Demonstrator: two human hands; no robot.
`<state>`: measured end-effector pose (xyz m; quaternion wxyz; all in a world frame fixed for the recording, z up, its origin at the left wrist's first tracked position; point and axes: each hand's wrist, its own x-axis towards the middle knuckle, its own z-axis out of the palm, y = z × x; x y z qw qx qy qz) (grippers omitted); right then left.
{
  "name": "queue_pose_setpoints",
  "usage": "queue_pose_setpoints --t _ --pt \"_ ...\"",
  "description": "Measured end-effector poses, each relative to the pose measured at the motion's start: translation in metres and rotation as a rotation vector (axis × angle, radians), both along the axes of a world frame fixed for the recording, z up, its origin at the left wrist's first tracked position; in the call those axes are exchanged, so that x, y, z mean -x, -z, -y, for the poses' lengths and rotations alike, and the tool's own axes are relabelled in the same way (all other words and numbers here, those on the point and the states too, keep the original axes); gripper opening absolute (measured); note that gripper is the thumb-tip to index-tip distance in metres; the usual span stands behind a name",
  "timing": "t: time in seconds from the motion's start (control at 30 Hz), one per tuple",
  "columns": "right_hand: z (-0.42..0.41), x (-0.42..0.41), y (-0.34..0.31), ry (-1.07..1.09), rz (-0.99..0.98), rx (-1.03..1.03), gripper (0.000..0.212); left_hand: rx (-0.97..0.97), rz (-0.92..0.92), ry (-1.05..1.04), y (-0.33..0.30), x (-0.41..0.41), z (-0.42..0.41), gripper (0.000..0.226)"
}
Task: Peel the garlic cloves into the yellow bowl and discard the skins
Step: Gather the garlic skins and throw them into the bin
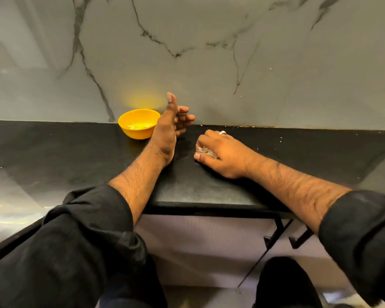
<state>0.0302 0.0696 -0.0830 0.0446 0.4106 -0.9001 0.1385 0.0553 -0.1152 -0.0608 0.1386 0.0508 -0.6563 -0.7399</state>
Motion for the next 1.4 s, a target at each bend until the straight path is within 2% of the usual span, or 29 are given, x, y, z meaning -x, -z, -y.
queue_pose_setpoints --t 0.1,0.27,0.43,0.57,0.7,0.77,0.9,1.03,1.23,1.4 --pt "-0.001 0.001 0.001 0.039 -0.040 -0.013 0.029 0.017 0.003 -0.010 0.001 -0.001 -0.002 0.070" --pt "-0.002 0.001 -0.001 0.119 -0.061 -0.083 0.037 0.055 0.000 -0.010 0.000 -0.004 -0.006 0.077" --pt "-0.006 -0.008 -0.006 0.258 -0.057 -0.031 0.073 0.082 -0.022 0.003 0.003 -0.005 -0.006 0.081" --pt "-0.004 -0.008 -0.007 0.327 -0.121 -0.019 0.065 0.089 -0.016 0.002 0.005 -0.012 -0.009 0.082" --pt "-0.018 -0.004 -0.008 0.430 -0.074 0.062 0.059 0.096 -0.011 -0.016 0.002 -0.019 -0.018 0.082" --pt "-0.028 -0.001 -0.013 0.494 0.013 0.237 0.058 0.095 -0.005 -0.024 0.000 -0.022 -0.026 0.083" --pt "-0.058 0.003 -0.025 0.615 0.320 0.804 0.054 0.059 -0.035 0.025 -0.009 -0.023 -0.061 0.089" --pt "-0.114 -0.009 -0.025 0.558 0.629 1.299 0.044 0.093 -0.077 0.119 -0.023 -0.017 -0.113 0.088" --pt "-0.222 -0.047 -0.018 0.624 0.711 1.608 0.043 0.134 -0.106 0.314 -0.025 -0.023 -0.204 0.079" --pt "-0.303 -0.105 -0.011 0.678 0.599 1.741 0.052 0.122 -0.095 0.574 -0.012 -0.068 -0.313 0.086"
